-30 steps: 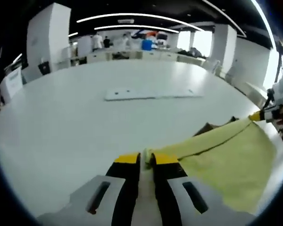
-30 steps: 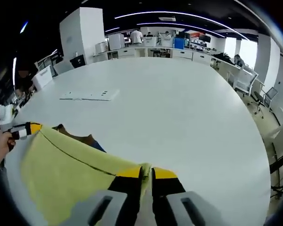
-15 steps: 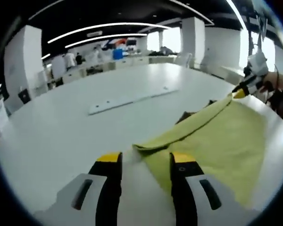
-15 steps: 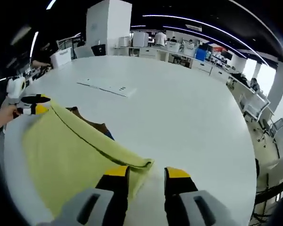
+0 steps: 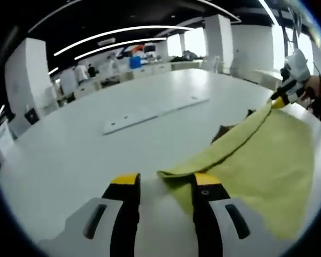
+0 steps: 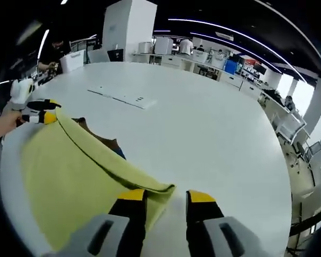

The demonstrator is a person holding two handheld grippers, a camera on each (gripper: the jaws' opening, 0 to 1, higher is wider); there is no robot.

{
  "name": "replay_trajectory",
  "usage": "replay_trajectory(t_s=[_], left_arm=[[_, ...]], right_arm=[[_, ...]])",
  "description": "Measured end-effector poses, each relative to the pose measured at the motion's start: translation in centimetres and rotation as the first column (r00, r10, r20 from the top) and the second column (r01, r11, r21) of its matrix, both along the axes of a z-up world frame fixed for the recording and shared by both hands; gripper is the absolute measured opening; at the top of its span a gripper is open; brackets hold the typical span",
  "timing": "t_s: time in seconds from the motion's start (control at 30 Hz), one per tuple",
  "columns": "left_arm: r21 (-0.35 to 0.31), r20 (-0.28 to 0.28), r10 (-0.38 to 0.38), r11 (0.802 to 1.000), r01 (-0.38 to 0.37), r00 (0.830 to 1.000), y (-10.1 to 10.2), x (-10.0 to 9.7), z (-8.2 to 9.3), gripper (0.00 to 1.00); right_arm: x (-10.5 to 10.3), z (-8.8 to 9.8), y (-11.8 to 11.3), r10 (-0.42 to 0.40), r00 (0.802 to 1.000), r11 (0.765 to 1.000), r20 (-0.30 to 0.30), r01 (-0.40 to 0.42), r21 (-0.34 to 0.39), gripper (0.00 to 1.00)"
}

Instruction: Fold the garment on the visible template until the final outline fits inside the template.

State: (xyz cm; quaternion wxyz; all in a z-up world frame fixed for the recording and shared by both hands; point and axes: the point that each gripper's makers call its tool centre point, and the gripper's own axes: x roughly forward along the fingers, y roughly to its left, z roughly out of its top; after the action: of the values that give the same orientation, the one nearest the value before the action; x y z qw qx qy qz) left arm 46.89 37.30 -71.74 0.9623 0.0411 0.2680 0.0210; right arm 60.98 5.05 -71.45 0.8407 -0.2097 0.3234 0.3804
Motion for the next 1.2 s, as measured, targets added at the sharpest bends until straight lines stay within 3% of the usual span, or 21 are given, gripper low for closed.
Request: replay_trajectory(t_s=[0.17,0.33,0.47,0.7,0.83,1.2], left_arm=[[-0.039,0.018,0.049,0.998,-0.048,0.999,0.4,0.9,0.0,0.32],[-0.091,0.034,0.103,0.991,-0.100,0.994,0.6,1.5,0.0,0.31],[-0.087,0.034,0.126,0.989,-0.122,0.991,0.8,1.8,0.0,0.29],[-0.111,0.032,0.154,0.983,-0.149,0.988,0.8,1.7,0.2,0.27],[-0.122,0.039,0.150,0.982,-0.144,0.988,0.6,1.1,1.1,0.29],[-0.150,0.028,0.098,0.984,-0.093,0.995,-0.7,-1.5,2.7,0.37]], right_arm=[[0.6,-0.2,0.3,-0.043,0.999,0.998,-0.018,0.044,0.046,0.25],[1.8,-0.3,0.6,-0.135,0.990,0.983,-0.044,0.139,0.123,0.25],[2.2,-0.4,0.9,-0.163,0.984,0.972,-0.069,0.172,0.161,0.24],[2.1,-0.8,0.5,-0.187,0.979,0.968,-0.083,0.198,0.151,0.23],[1.8,0.1,0.3,-0.183,0.980,0.968,-0.080,0.193,0.157,0.24],[-1.0,2.0,-0.3,-0.141,0.982,0.975,-0.123,0.159,0.154,0.40]])
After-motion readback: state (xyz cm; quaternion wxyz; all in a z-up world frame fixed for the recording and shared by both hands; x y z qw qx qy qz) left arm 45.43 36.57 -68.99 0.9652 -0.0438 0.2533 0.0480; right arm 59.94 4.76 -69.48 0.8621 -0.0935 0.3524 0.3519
